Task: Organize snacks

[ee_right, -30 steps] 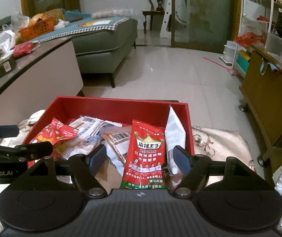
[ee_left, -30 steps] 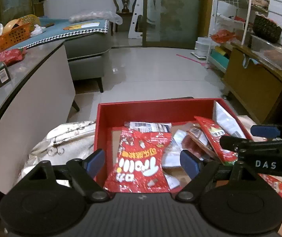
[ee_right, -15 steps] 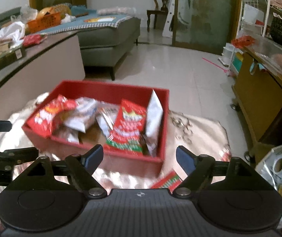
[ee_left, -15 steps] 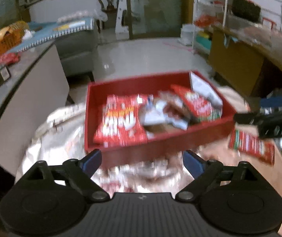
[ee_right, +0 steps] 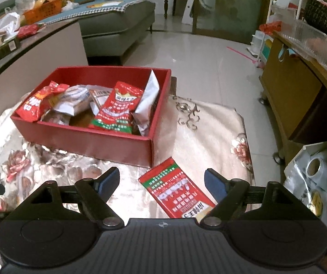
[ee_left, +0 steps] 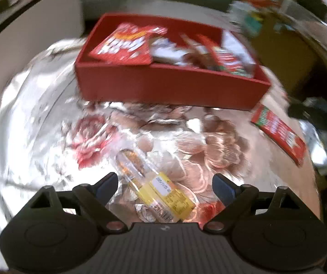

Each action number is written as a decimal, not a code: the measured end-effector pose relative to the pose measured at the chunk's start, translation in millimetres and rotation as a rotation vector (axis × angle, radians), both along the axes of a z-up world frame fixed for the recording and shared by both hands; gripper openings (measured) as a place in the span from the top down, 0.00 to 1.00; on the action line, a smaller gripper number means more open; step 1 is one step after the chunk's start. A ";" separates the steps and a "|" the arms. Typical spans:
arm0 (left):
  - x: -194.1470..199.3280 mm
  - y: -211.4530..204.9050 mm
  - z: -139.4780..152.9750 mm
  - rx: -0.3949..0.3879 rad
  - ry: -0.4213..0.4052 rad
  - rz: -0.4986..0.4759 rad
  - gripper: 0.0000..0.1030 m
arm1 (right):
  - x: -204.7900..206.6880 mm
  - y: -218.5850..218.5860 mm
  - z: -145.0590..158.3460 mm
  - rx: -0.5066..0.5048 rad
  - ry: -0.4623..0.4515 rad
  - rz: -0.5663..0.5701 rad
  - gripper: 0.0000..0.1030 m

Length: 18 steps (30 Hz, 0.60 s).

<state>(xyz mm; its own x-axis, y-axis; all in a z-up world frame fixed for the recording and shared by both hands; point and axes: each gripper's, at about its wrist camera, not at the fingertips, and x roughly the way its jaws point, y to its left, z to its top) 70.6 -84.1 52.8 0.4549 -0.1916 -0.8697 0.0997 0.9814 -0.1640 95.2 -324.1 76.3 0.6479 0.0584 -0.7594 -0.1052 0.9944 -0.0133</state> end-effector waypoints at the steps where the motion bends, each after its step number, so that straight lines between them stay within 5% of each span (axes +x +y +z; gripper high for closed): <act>1: 1.7 -1.8 -4.7 0.001 0.016 0.035 0.18 | -0.2 -1.5 -1.3 0.003 0.005 0.008 0.16; 4: 3.9 -12.4 -26.5 0.009 0.051 0.102 0.13 | -1.4 -10.0 -5.4 -0.014 0.009 0.032 0.16; 8: -7.4 -43.1 -33.6 0.156 -0.037 0.083 0.15 | -1.3 -30.7 -13.7 -0.019 0.027 0.050 0.16; 13: -17.0 -43.7 -26.2 0.152 -0.088 -0.048 0.57 | 3.6 -53.7 -27.5 -0.015 0.060 0.047 0.16; 18: -26.2 -28.7 -16.9 0.086 -0.031 -0.149 0.61 | 16.4 -50.9 -40.5 -0.015 0.087 0.077 0.16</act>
